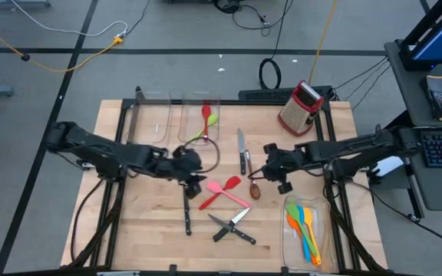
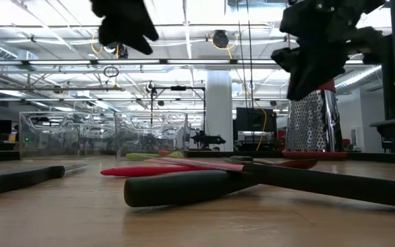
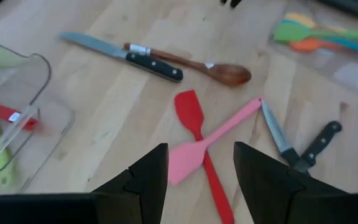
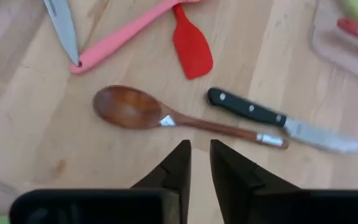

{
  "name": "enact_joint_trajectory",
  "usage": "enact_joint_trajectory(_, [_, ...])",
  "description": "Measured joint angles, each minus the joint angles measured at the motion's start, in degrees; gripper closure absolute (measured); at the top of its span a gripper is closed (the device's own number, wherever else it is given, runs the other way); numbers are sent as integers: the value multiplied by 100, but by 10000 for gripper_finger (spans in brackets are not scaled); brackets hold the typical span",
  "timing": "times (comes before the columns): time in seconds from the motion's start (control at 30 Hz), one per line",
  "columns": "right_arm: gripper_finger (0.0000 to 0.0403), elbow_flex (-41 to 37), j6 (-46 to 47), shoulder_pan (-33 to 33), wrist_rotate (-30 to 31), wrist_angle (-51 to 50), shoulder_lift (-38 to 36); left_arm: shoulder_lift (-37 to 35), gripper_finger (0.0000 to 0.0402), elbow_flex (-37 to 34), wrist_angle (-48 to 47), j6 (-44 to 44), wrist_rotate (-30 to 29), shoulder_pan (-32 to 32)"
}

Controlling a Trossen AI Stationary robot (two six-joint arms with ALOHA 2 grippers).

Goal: Pick & Place Kitchen Items
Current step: Put the brown serving spoon into the top right transparent bin

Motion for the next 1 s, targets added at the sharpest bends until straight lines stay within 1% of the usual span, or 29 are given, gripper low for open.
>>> enact_joint_trajectory(0.07, [334,78,-361,-23,2,-14,159,-313,215,-338,210,-46,-66,-49])
enact_joint_trajectory(0.17, [312,247,-986,-53,9,70,435,-744,215,-767,183,-188,-275,-127])
enact_joint_trajectory(0.23, [297,334,-1338,-56,24,88,630,-1040,215,-1023,241,-319,-307,-169])
enact_joint_trajectory(0.3, [282,398,-1685,-77,28,217,821,-1271,215,-1232,195,-453,-322,-210])
enact_joint_trajectory(0.43, [261,439,-2343,-105,33,88,1170,-1694,215,-1562,183,-697,-474,-295])
enact_joint_trajectory(0.53, [257,436,-3126,-105,38,-141,1382,-1912,215,-1704,220,-753,-605,-360])
enact_joint_trajectory(0.67, [261,435,-3903,-104,53,-71,1630,-2055,215,-1768,226,-800,-705,-381])
enact_joint_trajectory(0.87, [262,431,-5065,-122,659,185,1833,-2060,215,-1781,206,-801,-729,-381])
enact_joint_trajectory(1.0, [262,431,-5665,-135,634,317,1877,-2062,215,-1781,212,-876,-803,-381])
